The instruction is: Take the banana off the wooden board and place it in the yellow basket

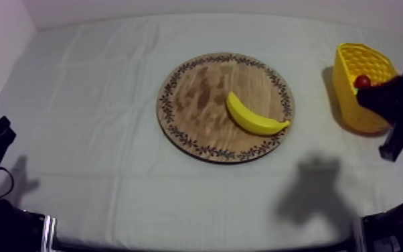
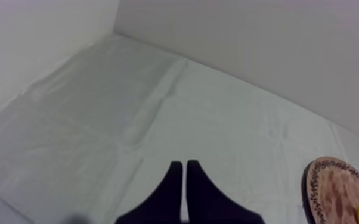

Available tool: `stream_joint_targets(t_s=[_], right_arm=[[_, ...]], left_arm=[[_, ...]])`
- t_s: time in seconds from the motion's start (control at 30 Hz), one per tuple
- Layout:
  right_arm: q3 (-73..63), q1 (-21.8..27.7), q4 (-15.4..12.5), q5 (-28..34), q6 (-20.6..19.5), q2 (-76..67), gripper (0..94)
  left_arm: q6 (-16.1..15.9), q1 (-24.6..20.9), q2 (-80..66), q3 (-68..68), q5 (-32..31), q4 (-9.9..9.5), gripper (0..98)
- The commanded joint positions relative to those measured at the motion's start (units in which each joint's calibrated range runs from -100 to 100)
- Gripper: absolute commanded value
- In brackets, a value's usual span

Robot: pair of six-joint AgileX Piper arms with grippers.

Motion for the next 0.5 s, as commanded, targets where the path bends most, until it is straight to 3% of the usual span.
stream_joint_targets(t_s=[0.0,0.2,0.47], right_arm=[[-13.5,0.4,-0.7,6.1,0.9,9.2,0.6],[-29.0,1.0,-2.7,16.2,2.7,21.8,0.8],[-41.0,-0.9,-2.8,25.4,5.0,34.6,0.9]], left_arm=[[0.0,0.0,0.0,0.0,0.0,0.03,0.1],[0.0,0.0,0.0,0.0,0.0,0.03,0.1],[0.0,0.0,0.0,0.0,0.0,0.03,0.1]])
